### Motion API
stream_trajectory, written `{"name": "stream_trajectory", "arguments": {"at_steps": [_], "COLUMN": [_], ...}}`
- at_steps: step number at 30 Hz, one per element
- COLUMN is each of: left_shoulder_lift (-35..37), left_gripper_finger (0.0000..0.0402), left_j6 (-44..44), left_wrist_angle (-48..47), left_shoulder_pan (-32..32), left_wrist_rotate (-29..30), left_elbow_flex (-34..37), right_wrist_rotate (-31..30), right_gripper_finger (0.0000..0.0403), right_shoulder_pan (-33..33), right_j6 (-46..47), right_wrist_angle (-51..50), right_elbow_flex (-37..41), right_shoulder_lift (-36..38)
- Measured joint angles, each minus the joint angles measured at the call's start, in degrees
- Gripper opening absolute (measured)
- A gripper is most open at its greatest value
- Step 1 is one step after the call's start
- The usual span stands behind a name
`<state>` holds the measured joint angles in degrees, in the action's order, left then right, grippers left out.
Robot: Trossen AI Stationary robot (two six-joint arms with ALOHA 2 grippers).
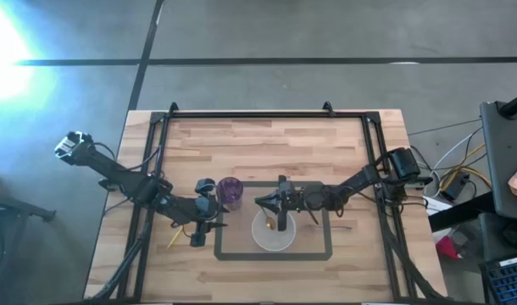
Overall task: Pick & Place Utensil
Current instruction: Put the green spoon into the white bowl on the transparent mat
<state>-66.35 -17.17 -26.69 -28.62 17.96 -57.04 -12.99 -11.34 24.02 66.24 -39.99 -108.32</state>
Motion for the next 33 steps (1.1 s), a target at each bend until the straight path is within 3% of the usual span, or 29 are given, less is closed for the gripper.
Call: {"name": "stream_trajectory", "arguments": {"at_steps": [14,33], "left_shoulder_lift": [0.0,0.0], "left_gripper_finger": [0.0177,0.0177], "left_j6": [-0.81,-0.87], "left_wrist_angle": [-0.03,-0.4], "left_shoulder_pan": [0.0,-0.02], "left_wrist_rotate": [0.07,0.07], "left_elbow_flex": [0.02,0.04], "right_wrist_rotate": [-0.46,2.8], "right_gripper_finger": [0.0009,0.0009], "right_shoulder_pan": [2.15,2.23], "right_j6": [8.26,5.42], "right_wrist_angle": [0.1,-2.44], "right_elbow_flex": [0.0,-0.04], "right_shoulder_lift": [-3.93,-3.8]}}
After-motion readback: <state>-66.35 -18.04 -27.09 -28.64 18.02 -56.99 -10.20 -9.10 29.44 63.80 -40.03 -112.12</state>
